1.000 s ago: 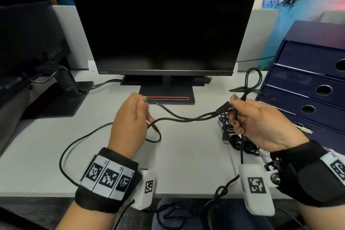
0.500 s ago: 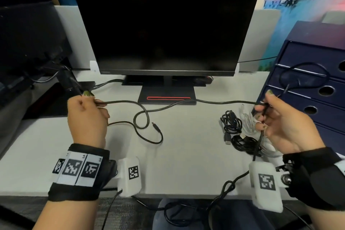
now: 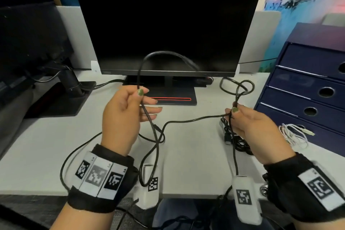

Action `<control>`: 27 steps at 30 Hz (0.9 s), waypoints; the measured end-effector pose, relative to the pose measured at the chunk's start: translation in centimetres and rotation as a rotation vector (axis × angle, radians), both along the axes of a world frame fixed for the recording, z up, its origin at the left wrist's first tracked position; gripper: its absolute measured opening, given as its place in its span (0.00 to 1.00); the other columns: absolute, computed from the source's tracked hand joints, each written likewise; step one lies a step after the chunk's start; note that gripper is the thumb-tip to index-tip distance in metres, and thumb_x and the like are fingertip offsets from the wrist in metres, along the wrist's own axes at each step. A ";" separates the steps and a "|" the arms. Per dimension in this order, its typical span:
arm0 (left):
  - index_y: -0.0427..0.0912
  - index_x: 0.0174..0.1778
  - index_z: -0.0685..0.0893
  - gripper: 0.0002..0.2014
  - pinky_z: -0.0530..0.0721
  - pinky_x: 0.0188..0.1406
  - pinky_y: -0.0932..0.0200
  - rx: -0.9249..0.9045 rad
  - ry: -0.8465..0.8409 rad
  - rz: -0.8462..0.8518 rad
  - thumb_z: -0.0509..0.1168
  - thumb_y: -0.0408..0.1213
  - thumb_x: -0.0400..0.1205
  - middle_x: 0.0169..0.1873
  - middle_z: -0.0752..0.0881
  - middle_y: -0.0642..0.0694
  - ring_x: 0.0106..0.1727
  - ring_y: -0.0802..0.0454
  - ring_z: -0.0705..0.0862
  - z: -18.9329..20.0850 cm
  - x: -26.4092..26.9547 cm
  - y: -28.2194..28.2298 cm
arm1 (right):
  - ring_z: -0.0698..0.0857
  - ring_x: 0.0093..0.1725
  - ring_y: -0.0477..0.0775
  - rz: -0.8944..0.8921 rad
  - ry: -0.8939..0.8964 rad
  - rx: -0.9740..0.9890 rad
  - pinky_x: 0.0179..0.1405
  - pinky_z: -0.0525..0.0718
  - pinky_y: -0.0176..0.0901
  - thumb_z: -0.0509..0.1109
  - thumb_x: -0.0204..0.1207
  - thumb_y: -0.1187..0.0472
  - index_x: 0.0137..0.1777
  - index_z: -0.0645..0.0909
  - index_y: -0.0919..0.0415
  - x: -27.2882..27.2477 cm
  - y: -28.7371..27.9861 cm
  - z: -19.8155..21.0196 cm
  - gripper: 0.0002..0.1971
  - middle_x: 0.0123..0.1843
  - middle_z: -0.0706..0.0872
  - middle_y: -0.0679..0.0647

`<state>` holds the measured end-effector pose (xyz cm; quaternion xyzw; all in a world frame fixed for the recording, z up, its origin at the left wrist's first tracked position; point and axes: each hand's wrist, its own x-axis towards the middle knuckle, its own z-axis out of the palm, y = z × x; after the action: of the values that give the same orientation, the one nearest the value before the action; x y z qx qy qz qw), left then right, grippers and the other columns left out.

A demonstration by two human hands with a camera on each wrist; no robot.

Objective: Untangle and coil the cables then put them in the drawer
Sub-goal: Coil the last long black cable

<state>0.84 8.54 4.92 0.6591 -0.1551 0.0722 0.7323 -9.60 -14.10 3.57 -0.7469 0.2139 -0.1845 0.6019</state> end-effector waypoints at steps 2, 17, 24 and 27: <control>0.46 0.47 0.82 0.09 0.89 0.37 0.52 0.093 -0.027 -0.070 0.57 0.34 0.87 0.35 0.90 0.44 0.37 0.46 0.91 -0.1 -0.8 -0.6 | 0.86 0.57 0.59 0.001 -0.027 -0.011 0.66 0.79 0.63 0.62 0.84 0.60 0.41 0.85 0.43 0.2 0.9 0.3 0.15 0.52 0.90 0.56; 0.43 0.45 0.76 0.06 0.81 0.32 0.59 0.052 -0.084 -0.073 0.58 0.37 0.87 0.38 0.92 0.50 0.35 0.52 0.88 0.5 -2.7 -2.0 | 0.87 0.41 0.46 0.153 -0.205 -0.207 0.42 0.82 0.38 0.69 0.77 0.52 0.47 0.88 0.51 -2.0 4.0 3.0 0.07 0.43 0.90 0.51; 0.41 0.47 0.74 0.04 0.86 0.27 0.61 -0.143 -0.078 -0.185 0.57 0.34 0.87 0.41 0.92 0.44 0.41 0.46 0.91 1.9 -3.7 -1.9 | 0.86 0.29 0.50 0.485 0.078 -0.230 0.37 0.82 0.43 0.72 0.76 0.58 0.53 0.85 0.47 -2.2 6.0 1.2 0.08 0.41 0.90 0.48; 0.42 0.51 0.79 0.06 0.87 0.30 0.60 -0.172 -0.056 -0.123 0.56 0.35 0.87 0.45 0.91 0.44 0.43 0.48 0.91 2.1 -2.9 -1.3 | 0.91 0.44 0.63 0.447 -0.052 0.090 0.49 0.87 0.52 0.67 0.79 0.56 0.53 0.87 0.58 -2.1 4.7 1.5 0.10 0.45 0.90 0.63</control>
<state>-2.10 7.22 7.01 0.5809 -0.2086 0.0586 0.7846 -11.72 -9.42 5.04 -0.7432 0.0357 -0.0559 0.6657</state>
